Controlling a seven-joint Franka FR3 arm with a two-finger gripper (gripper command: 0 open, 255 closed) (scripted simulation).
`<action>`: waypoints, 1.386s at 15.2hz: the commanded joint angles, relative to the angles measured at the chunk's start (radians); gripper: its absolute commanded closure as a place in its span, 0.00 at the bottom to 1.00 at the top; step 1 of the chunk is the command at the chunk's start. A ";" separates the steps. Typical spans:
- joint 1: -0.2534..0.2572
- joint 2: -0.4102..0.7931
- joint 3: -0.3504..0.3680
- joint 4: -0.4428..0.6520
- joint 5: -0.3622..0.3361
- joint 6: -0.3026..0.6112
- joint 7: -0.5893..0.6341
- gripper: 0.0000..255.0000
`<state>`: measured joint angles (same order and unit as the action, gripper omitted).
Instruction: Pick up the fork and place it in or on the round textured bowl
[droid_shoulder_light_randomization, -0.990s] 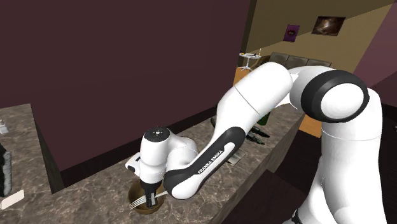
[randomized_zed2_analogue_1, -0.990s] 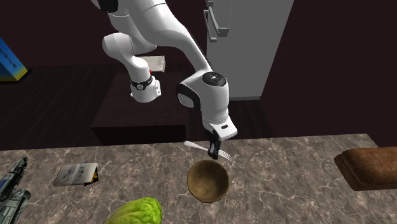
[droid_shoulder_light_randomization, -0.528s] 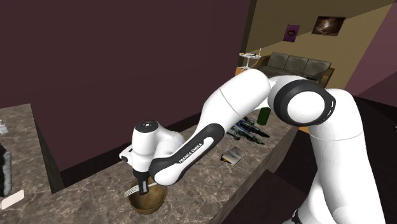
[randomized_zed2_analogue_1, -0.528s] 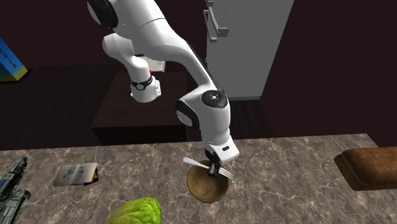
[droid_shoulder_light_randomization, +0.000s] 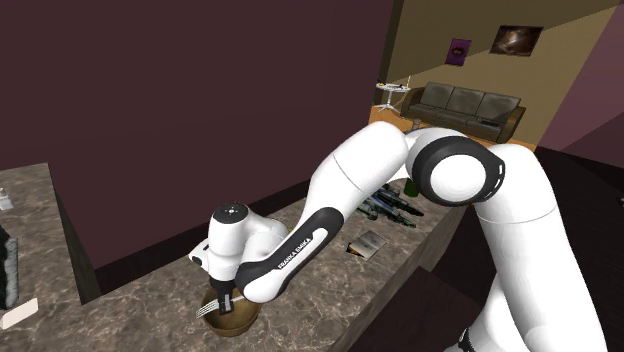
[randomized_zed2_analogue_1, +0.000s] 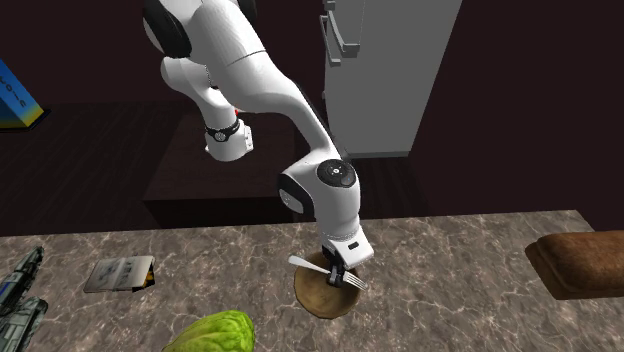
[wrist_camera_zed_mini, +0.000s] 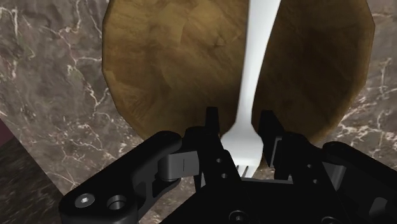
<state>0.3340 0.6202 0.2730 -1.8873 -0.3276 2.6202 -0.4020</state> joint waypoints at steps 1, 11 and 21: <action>0.000 0.003 -0.002 -0.002 -0.002 0.005 0.001 1.00; 0.001 0.002 -0.001 -0.001 -0.002 0.004 0.001 0.00; -0.032 -0.110 0.039 -0.043 0.041 -0.065 -0.027 0.00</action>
<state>0.3020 0.5115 0.3116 -1.9303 -0.2871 2.5561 -0.4288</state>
